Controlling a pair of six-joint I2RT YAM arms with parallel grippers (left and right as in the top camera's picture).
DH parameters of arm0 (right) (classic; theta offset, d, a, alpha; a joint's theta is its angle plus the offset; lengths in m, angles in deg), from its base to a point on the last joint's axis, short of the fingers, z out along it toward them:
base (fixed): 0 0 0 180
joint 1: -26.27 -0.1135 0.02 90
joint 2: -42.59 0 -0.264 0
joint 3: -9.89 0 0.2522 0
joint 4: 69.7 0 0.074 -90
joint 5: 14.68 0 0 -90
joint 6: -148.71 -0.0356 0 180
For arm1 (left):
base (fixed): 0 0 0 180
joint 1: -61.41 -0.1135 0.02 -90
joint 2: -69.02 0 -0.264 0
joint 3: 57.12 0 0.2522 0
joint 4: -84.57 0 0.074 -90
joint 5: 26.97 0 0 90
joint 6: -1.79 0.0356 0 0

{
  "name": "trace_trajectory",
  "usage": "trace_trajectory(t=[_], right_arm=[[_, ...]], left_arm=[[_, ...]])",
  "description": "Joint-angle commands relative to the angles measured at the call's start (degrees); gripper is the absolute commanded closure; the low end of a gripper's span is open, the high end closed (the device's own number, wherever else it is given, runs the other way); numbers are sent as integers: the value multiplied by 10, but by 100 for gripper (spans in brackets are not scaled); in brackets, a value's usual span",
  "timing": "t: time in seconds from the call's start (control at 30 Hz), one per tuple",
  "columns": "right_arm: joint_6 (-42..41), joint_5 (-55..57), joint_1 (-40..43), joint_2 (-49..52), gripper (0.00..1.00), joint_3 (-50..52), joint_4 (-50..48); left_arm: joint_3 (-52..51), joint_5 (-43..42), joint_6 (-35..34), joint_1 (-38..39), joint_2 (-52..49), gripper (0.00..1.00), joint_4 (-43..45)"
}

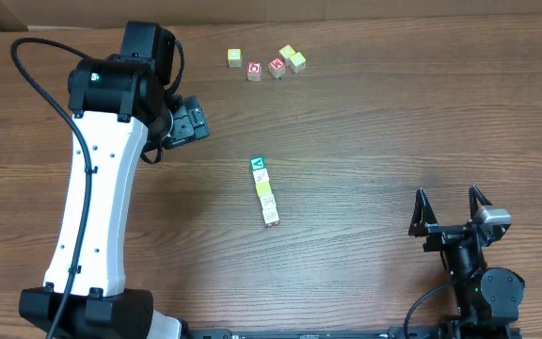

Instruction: Flip 5 blocks

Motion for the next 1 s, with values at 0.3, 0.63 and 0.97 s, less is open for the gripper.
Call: trace_trajectory(t=[0.3,0.63,0.97], right_arm=[[4,-3,2,-5,0,6,-3],[4,-3,2,-5,0,6,-3],[4,-3,2,-5,0,6,-3]], left_arm=[[5,6,-4,-3,-2,0,1],[5,23,4,-3,90,0,15],[5,60,5,-3,322,0,96]])
